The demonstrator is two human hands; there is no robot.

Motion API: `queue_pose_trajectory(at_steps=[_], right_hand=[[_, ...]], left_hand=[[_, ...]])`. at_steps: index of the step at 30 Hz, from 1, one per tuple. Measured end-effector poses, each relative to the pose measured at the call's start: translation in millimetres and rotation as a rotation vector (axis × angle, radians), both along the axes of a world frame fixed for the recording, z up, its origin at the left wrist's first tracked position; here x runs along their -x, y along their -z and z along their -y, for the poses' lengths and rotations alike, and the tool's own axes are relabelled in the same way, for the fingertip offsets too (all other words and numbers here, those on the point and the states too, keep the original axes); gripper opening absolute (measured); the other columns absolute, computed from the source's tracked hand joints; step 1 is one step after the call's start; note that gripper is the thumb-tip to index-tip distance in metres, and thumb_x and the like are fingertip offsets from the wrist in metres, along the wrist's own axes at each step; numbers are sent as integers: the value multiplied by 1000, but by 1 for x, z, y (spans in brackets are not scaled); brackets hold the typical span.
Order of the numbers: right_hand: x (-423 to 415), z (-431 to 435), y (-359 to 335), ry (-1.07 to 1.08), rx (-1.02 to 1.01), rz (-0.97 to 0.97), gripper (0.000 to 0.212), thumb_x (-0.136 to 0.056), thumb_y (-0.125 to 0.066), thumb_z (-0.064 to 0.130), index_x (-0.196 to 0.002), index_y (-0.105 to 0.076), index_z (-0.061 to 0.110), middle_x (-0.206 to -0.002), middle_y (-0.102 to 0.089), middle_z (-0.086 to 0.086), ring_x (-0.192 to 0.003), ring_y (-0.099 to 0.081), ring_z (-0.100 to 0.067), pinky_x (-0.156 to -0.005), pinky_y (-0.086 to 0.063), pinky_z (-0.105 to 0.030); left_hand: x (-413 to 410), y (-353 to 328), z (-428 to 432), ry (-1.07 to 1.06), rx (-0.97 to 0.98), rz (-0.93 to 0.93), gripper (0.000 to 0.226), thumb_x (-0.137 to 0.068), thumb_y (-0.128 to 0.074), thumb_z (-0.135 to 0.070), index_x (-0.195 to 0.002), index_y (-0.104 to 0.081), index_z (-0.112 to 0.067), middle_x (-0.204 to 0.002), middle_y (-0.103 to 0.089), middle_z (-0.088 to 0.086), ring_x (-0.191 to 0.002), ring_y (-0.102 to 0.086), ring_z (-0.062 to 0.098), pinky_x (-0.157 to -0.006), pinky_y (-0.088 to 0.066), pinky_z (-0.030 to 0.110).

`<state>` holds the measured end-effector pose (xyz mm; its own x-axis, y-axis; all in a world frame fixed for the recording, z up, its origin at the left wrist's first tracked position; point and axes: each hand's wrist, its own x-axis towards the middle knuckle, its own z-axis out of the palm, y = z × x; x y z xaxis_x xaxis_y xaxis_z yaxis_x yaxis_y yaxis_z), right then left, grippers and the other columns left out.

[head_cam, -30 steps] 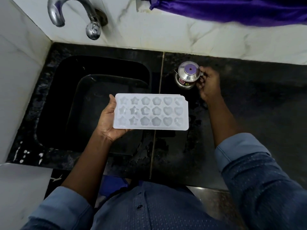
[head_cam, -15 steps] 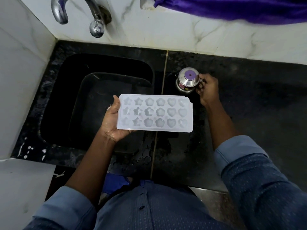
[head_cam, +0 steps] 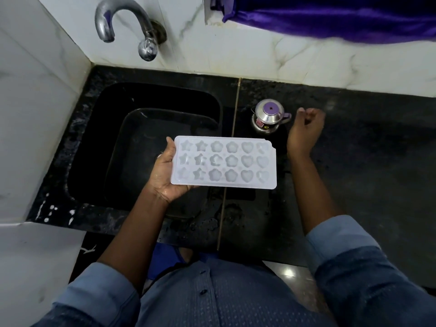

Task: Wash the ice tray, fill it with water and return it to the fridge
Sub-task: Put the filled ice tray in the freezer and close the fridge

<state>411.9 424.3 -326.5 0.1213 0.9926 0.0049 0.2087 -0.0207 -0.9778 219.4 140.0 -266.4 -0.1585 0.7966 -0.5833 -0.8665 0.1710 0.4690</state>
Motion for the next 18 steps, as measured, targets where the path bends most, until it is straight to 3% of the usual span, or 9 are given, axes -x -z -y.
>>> queue_pose_trajectory(at_steps=[3, 5, 8, 10, 18], right_hand=[[-9, 40, -29, -124, 126, -70, 20, -100, -55, 39, -86, -56, 24, -83, -62, 0, -72, -55, -13, -66, -46, -31], [-15, 72, -42, -286, 286, -103, 25, -106, -53, 36, -94, -63, 17, -85, -67, -2, -69, -59, -11, -62, -46, -27], [-25, 114, -68, -493, 565, -236, 45, -107, -47, 47, -116, -71, 10, -110, -78, -10, -96, -76, -24, -83, -62, -41], [-31, 135, -82, -592, 680, -338, 54, -111, -37, 51, -130, -69, 11, -120, -77, -11, -108, -75, -28, -90, -62, -47], [-25, 163, -98, -547, 636, -330, 48, -112, -40, 44, -127, -70, 11, -118, -78, -9, -108, -75, -28, -92, -60, -48]], left_hand=[[-1, -4, 3, -6, -9, 8, 87, -100, -35, -77, -157, -48, -13, -156, -53, 19, -141, -54, 44, -103, -53, 65], [-2, -6, 6, -18, -21, 10, 86, -100, -34, -78, -155, -49, -13, -155, -54, 20, -140, -54, 44, -105, -51, 66], [-6, -10, 12, -38, -36, 5, 86, -100, -32, -78, -149, -58, -13, -154, -55, 20, -140, -55, 44, -108, -47, 68], [-9, -12, 19, -55, -40, 1, 86, -100, -32, -78, -147, -61, -13, -155, -54, 19, -141, -54, 44, -110, -45, 68], [-25, -28, 47, -115, -21, -50, 85, -101, -29, -77, -135, -72, -11, -148, -61, 20, -131, -63, 42, -100, -57, 60]])
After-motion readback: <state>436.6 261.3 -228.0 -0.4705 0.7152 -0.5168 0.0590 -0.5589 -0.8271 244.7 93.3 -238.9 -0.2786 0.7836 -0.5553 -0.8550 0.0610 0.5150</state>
